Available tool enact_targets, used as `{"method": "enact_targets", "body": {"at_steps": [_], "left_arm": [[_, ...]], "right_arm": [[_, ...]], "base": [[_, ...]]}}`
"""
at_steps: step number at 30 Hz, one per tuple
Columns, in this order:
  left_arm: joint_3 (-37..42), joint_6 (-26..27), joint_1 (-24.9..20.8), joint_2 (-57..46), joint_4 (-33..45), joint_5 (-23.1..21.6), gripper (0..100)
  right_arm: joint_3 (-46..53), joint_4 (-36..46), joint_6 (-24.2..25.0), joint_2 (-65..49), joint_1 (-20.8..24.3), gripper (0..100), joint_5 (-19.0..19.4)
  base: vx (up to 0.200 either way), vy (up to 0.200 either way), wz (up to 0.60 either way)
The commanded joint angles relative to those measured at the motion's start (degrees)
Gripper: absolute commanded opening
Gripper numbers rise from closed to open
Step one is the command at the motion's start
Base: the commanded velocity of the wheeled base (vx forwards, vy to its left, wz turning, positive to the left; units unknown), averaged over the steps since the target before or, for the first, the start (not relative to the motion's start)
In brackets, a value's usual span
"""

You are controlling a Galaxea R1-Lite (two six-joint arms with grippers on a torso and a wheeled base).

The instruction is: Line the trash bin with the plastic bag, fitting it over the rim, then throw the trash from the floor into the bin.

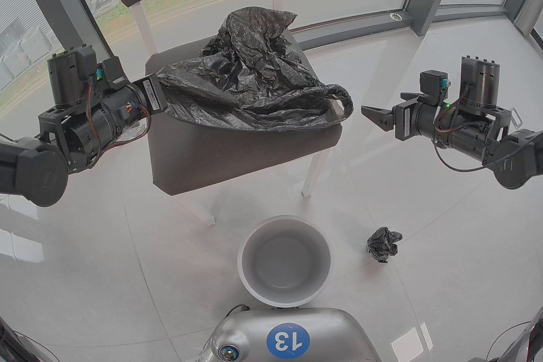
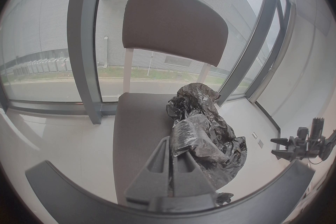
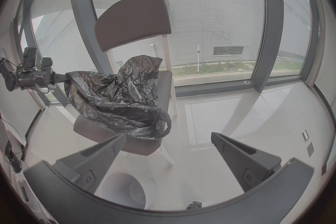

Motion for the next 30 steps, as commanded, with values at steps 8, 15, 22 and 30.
{"method": "enact_targets", "body": {"at_steps": [8,15,22,30], "left_arm": [[3.27,-2.16,0.24,-3.15,-0.34,-1.89,0],[3.98,-2.16,-0.64,-3.94,-0.52,-1.89,0],[4.15,-2.16,-1.08,-4.73,-0.52,-1.98,0],[4.24,-2.16,-1.52,-5.70,-0.08,-1.98,0]], "right_arm": [[-15.52,0.76,1.35,14.26,2.45,100,-1.91],[-23.25,1.99,1.35,20.33,1.39,100,-1.91],[-28.96,1.73,1.35,25.25,0.42,100,-2.00],[-31.51,2.43,1.79,26.83,0.07,100,-2.00]], "base": [[0.000,0.000,0.00],[0.000,0.000,0.00],[0.000,0.000,0.00],[0.000,0.000,0.00]]}}
